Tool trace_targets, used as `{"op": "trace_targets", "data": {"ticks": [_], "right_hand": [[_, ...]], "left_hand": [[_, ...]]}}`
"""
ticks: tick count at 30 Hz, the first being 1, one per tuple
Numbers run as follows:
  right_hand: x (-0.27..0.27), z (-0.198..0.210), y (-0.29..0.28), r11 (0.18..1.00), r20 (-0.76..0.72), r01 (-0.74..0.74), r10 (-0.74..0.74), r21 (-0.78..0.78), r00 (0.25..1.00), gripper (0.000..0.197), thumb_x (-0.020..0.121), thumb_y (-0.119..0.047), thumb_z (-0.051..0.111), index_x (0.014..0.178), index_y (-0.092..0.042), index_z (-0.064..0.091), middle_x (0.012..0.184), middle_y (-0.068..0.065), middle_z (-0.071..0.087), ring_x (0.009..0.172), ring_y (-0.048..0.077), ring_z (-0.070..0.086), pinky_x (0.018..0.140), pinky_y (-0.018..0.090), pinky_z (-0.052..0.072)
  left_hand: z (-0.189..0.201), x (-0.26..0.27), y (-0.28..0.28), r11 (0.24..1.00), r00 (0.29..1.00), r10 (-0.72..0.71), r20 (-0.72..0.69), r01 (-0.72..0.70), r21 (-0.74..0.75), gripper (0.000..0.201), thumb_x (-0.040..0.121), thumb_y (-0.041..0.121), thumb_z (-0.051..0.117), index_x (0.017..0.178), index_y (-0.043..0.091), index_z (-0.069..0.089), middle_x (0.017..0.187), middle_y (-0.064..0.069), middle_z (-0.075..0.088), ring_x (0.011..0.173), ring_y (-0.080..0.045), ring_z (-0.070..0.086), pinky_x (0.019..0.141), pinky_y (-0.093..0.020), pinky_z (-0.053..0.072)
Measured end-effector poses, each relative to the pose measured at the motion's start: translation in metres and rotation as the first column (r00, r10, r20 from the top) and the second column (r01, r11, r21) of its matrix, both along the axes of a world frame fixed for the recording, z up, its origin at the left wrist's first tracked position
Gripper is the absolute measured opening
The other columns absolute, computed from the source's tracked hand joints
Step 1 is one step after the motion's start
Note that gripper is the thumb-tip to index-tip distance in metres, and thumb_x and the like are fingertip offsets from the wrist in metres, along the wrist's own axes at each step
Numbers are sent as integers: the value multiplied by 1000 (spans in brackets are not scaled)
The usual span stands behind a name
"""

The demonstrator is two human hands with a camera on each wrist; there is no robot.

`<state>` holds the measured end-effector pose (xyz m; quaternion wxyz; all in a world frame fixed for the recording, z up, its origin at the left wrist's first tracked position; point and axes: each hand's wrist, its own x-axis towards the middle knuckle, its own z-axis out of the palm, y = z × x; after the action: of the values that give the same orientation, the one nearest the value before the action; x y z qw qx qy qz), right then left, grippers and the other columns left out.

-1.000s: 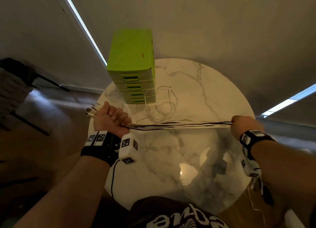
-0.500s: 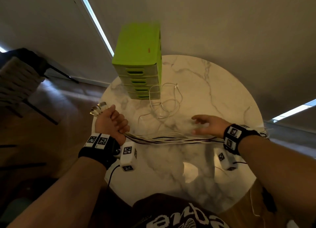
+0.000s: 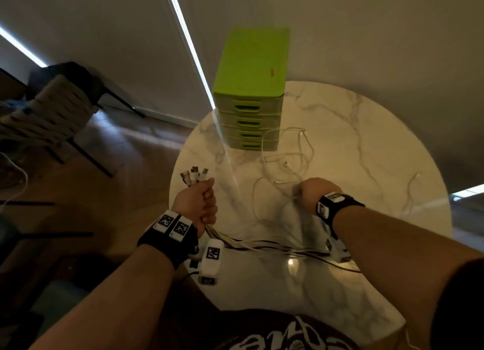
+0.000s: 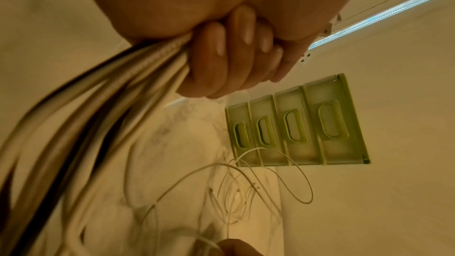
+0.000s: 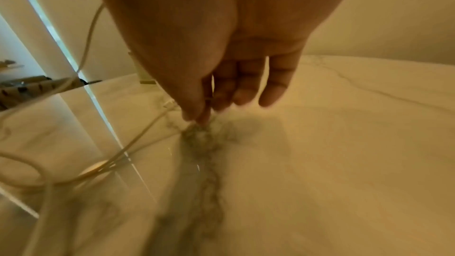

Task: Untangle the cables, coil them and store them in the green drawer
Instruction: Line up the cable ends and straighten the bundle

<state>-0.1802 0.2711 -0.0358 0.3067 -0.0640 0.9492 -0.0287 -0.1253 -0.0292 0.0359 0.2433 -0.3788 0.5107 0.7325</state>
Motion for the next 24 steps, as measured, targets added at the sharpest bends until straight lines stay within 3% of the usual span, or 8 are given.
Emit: {"op": "trace_targets", "data": {"ticks": [4, 6, 8, 11, 14, 16, 20, 24], "right_hand": [[8, 13, 5, 958, -242, 15, -87, -287, 966, 39, 92, -62, 56, 105, -30, 75, 113, -1, 58, 109, 23, 49, 92, 37, 46], [12, 33, -3, 862, -220, 54, -189, -505, 957, 36, 94, -59, 52, 94, -29, 72, 101, -5, 64, 100, 18, 56, 88, 35, 47], [15, 58, -17, 785, -120, 96, -213, -612, 970, 29, 100, -51, 52, 93, -29, 70, 84, -7, 67, 82, 13, 61, 78, 32, 48], [20, 90, -39, 768, -181, -8, -142, -641, 973, 26, 102, -48, 50, 95, -31, 68, 79, -5, 67, 76, 12, 61, 71, 32, 48], [24, 108, -48, 776, -246, -62, -122, -628, 961, 24, 104, -45, 48, 92, -31, 64, 66, -5, 57, 63, 7, 54, 61, 29, 42], [30, 112, -44, 825, -257, -91, -68, -558, 964, 24, 105, -44, 47, 94, -31, 64, 61, -10, 51, 60, 1, 48, 57, 22, 36], [50, 89, -17, 900, -159, -46, -26, -434, 987, 29, 105, -49, 41, 105, -31, 63, 68, -13, 52, 73, 14, 55, 67, 31, 44], [69, 75, 5, 891, -119, 72, -139, -449, 983, 33, 105, -52, 39, 123, -39, 62, 99, -6, 72, 98, 21, 66, 86, 36, 52]], "left_hand": [[-11, -1, -1, 1000, 999, 30, -14, -30, -3, 50, 100, 43, 56, 59, 19, 40, 51, 3, 26, 38, -12, 21, 38, -20, 16], [-10, -5, 8, 998, 995, 59, -86, -60, -9, 46, 101, 43, 57, 65, 15, 51, 51, 3, 27, 38, -12, 22, 37, -20, 16], [-4, -9, 22, 999, 979, 36, -199, -36, 5, 39, 101, 42, 57, 83, 9, 67, 53, 3, 27, 42, -11, 22, 39, -21, 18], [11, -15, 47, 994, 947, -103, -303, 106, -6, 34, 97, 39, 63, 105, 7, 74, 57, 1, 25, 47, -14, 20, 45, -25, 17], [26, -20, 68, 986, 925, -161, -344, 170, -4, 26, 94, 32, 66, 103, 8, 73, 59, -1, 22, 50, -17, 18, 46, -26, 17], [33, -21, 73, 989, 921, -62, -385, 110, 103, 19, 98, 27, 60, 99, 12, 72, 59, 0, 21, 50, -15, 17, 46, -26, 17], [38, -27, 62, 909, 930, 197, -310, -55, 413, 17, 90, 25, 57, 86, 13, 68, 50, 6, 23, 43, -10, 18, 45, -25, 16], [33, -21, 58, 857, 939, 214, -269, -48, 513, 13, 80, 19, 54, 79, 13, 66, 46, 6, 25, 40, -9, 20, 45, -23, 14]]}}
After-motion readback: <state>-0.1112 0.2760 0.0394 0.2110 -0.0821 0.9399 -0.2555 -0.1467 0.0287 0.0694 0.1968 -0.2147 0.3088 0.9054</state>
